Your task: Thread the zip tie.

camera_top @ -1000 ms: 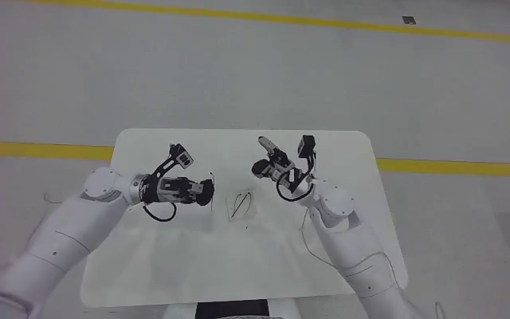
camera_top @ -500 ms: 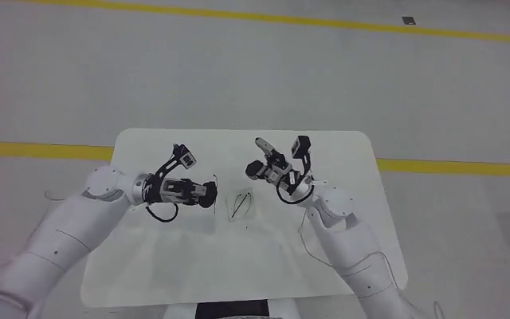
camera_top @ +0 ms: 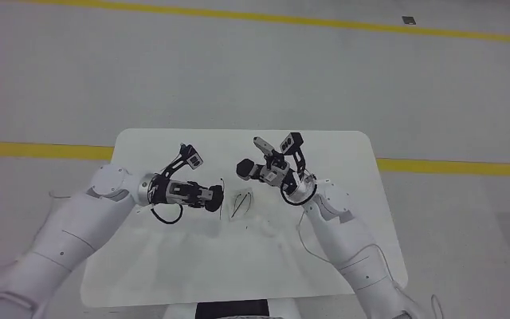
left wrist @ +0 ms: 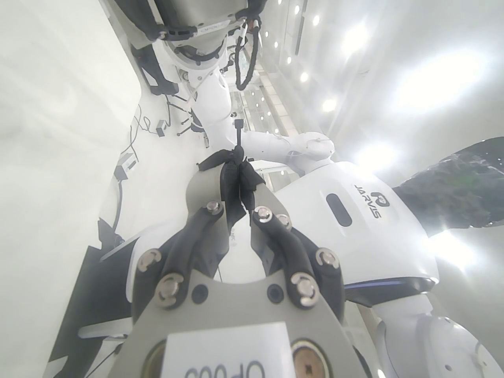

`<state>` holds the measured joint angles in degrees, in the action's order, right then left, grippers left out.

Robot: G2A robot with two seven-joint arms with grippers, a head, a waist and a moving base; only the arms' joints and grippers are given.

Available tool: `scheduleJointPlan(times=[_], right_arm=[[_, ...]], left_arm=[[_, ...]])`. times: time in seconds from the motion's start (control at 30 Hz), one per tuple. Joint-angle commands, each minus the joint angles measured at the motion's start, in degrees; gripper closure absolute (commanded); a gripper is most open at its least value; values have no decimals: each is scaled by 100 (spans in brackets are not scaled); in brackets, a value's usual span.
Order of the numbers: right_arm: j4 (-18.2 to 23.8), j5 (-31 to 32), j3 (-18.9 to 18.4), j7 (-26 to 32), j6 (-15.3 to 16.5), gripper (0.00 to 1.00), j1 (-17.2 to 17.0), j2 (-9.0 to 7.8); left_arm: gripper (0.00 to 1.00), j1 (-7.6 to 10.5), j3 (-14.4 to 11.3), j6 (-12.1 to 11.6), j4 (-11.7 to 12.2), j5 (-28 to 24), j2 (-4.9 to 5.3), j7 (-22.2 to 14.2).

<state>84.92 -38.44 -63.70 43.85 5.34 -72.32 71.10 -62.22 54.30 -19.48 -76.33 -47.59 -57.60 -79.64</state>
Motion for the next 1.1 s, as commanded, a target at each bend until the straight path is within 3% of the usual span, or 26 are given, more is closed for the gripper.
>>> scheduleJointPlan(times=[0.0, 0.43, 0.53, 0.67, 0.83, 1.07], right_arm=[[-28, 9, 52, 253, 160, 0, 32, 7], [-55, -5, 55, 308, 204, 0, 29, 8], [-55, -5, 55, 308, 204, 0, 29, 8], [-55, -5, 55, 308, 204, 0, 29, 8], [-55, -5, 55, 308, 204, 0, 29, 8], [-55, -5, 55, 308, 204, 0, 29, 8]], left_arm=[[100, -11, -23, 0, -57, 16, -7, 0], [100, -25, -45, 3, -56, -26, -9, 42], [100, -51, -17, 0, -99, 261, 5, 142], [100, -106, 80, 0, -79, 416, 7, 0], [100, -155, 97, 0, -235, 616, 11, 0], [100, -152, 155, 0, -189, 758, 20, 0]])
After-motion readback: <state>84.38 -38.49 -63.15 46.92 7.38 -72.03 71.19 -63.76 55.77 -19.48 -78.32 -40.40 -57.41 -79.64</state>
